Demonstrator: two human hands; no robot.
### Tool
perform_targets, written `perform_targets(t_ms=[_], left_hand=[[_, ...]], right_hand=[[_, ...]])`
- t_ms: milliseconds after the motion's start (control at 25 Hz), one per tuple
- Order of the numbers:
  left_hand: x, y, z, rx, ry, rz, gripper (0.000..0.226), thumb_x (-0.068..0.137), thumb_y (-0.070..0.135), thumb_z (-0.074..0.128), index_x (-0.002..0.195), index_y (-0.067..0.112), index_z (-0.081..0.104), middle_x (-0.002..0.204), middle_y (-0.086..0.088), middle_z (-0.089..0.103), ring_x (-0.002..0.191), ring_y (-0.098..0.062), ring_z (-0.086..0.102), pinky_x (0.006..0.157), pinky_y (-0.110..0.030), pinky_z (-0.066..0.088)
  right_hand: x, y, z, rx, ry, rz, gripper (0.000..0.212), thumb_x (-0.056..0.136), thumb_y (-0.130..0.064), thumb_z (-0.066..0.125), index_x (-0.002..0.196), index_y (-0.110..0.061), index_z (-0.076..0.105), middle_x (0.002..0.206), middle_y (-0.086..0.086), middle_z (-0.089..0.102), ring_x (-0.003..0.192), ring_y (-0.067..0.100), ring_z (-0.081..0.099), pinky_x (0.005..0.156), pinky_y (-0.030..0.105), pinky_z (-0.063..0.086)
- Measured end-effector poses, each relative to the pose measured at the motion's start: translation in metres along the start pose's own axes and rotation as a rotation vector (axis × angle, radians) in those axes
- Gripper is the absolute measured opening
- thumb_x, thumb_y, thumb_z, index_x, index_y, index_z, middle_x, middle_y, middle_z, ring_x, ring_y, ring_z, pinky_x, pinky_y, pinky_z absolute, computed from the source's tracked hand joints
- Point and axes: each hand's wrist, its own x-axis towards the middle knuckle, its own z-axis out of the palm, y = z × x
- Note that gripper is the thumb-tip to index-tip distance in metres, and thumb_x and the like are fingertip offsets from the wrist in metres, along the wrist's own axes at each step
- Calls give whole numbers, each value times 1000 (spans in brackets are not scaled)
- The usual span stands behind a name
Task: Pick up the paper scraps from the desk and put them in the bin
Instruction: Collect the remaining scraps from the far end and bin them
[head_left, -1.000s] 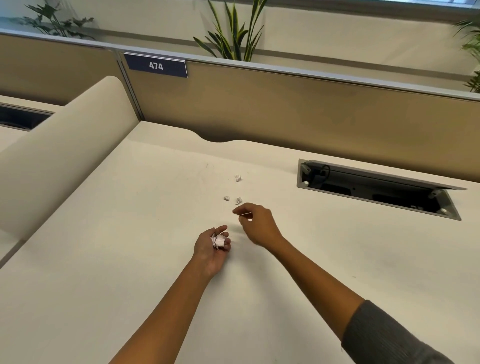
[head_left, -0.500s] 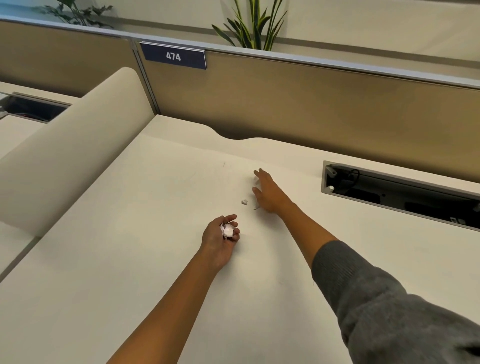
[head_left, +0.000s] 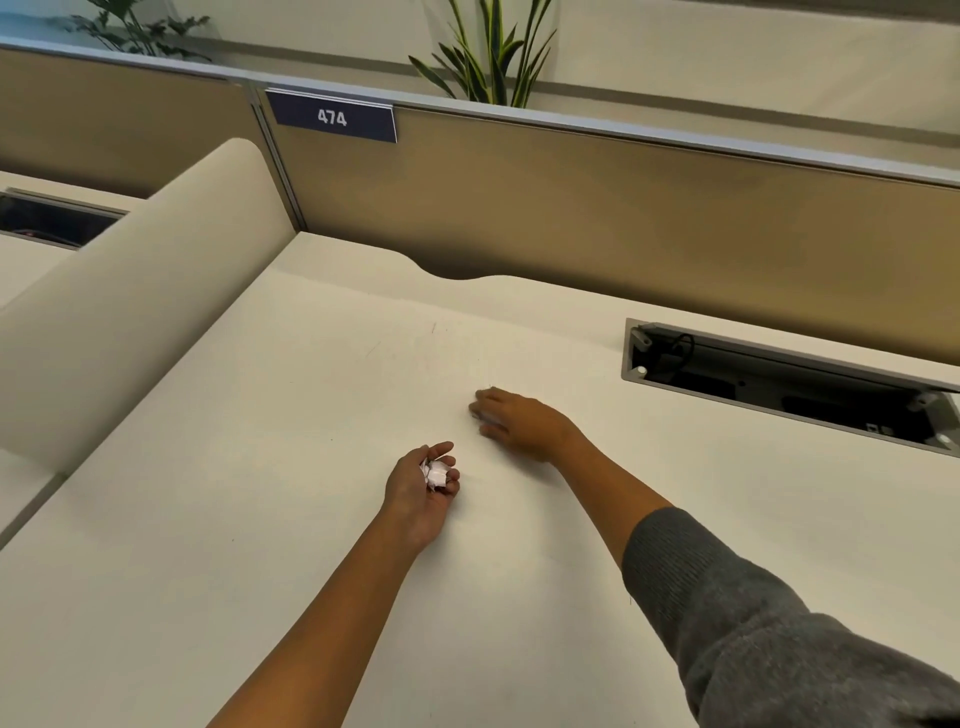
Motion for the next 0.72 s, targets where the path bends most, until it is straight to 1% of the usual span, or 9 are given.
perform_targets(t_ms=[40, 120, 240, 320, 440, 520, 640, 720], left_hand=[[-3, -2, 1, 1, -3, -2, 31, 100, 16, 34, 88, 2, 59, 72, -7, 48, 58, -18, 44, 41, -19, 37], [-10, -8, 2, 2, -9, -9, 31, 100, 16, 34, 88, 2, 59, 72, -7, 48, 58, -18, 43, 41, -19, 37], [-21, -20, 4, 9, -5, -30, 31, 99, 15, 34, 87, 2, 59, 72, -8, 48, 58, -18, 43, 43, -20, 36], [-29, -31, 5, 17, -1, -48, 31, 99, 15, 34, 87, 2, 59, 72, -8, 48, 58, -18, 42, 43, -20, 36], [-41, -49, 9, 45, 3, -61, 31, 98, 14, 34, 87, 1, 59, 74, -9, 48, 57, -18, 42, 46, -21, 35], [-47, -59, 13, 81, 1, -69, 31, 98, 14, 34, 88, 1, 60, 74, -9, 48, 56, -18, 42, 49, -23, 34], [-56, -71, 19, 129, -12, -64, 32, 99, 14, 33, 88, 0, 59, 73, -10, 48, 56, -18, 42, 50, -23, 34], [-61, -78, 24, 143, -17, -58, 32, 99, 13, 32, 88, -1, 59, 74, -11, 49, 57, -19, 42, 51, -23, 35]], right_hand=[[-9, -1, 3, -5, 20, -13, 38, 103, -24, 48, 140, -16, 51, 152, 3, 41, 138, 21, 42, 104, 36, 41], [-29, -5, 9, 1, 73, -22, 34, 103, -17, 47, 135, -16, 58, 148, 3, 48, 134, 21, 46, 100, 37, 45], [-59, -12, 17, -40, 132, -21, 27, 102, -14, 48, 122, -12, 66, 130, 6, 61, 119, 26, 57, 91, 39, 48], [-81, -18, 24, -67, 140, 3, 26, 101, -12, 48, 117, -10, 68, 122, 6, 63, 110, 26, 58, 85, 39, 49], [-115, -27, 35, -52, 165, 75, 24, 97, -6, 48, 109, -10, 68, 112, 6, 64, 103, 26, 57, 80, 37, 48], [-136, -34, 38, 57, 205, 164, 21, 95, -8, 51, 105, -12, 70, 107, 5, 65, 100, 24, 59, 81, 35, 48], [-166, -46, 33, 392, 369, 372, 14, 92, -15, 63, 98, -12, 75, 99, 0, 72, 92, 16, 65, 82, 26, 51], [-182, -57, 24, 608, 463, 428, 11, 89, -19, 69, 93, -12, 76, 93, -3, 75, 86, 11, 67, 79, 20, 52]])
